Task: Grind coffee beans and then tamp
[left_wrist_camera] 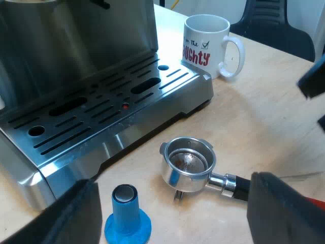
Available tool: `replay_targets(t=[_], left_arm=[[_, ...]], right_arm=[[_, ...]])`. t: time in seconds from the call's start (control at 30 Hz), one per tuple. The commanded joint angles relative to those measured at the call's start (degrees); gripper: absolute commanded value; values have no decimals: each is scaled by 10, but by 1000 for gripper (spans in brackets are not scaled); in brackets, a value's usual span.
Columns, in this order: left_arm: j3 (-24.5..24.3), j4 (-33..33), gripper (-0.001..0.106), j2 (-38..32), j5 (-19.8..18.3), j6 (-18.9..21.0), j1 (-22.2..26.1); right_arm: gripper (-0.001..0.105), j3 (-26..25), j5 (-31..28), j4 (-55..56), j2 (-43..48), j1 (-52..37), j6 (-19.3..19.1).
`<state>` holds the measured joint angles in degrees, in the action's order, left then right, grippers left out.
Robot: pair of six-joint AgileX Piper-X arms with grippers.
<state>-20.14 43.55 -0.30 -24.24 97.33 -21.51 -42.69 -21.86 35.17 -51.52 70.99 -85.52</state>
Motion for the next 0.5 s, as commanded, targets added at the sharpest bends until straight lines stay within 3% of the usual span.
replay_targets(t=[0.03, 0.13, 0.5], left_arm=[[-2, -6, 63, -12, 1, 2, -3], [-2, -6, 63, -12, 1, 2, -3], [-2, -6, 63, -12, 5, 2, -3]], right_arm=[[59, -5, -1, -8, 19, 0, -42], [59, -5, -1, -17, 43, 0, -61], [59, -5, -1, -36, 79, 0, -61]])
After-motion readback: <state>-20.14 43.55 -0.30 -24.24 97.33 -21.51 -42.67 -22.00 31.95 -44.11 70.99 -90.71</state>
